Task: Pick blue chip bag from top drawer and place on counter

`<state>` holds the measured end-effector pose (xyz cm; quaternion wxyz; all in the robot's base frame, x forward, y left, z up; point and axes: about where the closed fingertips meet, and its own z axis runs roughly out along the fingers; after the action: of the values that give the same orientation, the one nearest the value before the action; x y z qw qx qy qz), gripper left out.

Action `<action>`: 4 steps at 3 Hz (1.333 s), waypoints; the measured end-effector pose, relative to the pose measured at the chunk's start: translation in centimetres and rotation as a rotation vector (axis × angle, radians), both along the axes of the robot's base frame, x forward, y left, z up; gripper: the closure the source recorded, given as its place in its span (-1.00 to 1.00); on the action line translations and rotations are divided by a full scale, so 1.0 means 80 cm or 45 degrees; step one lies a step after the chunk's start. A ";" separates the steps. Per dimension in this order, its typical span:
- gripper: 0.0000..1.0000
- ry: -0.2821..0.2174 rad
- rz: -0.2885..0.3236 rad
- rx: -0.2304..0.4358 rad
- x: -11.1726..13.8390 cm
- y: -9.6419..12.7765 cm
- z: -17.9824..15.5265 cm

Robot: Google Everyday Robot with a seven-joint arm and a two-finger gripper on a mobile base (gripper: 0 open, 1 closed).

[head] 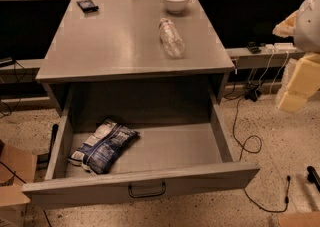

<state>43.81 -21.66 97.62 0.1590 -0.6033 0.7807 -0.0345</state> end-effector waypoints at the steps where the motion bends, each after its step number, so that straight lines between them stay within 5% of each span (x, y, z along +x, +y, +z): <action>1: -1.00 0.000 0.000 0.000 0.000 0.000 0.000; 2: -1.00 0.008 0.055 0.049 0.013 0.028 -0.014; 4: -1.00 0.045 0.271 0.316 0.057 0.133 -0.067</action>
Offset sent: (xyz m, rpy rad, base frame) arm 0.0261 0.0577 -0.0337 0.1040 0.0382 0.1159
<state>48.39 -11.02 92.27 0.2214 -0.6587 0.7134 0.0900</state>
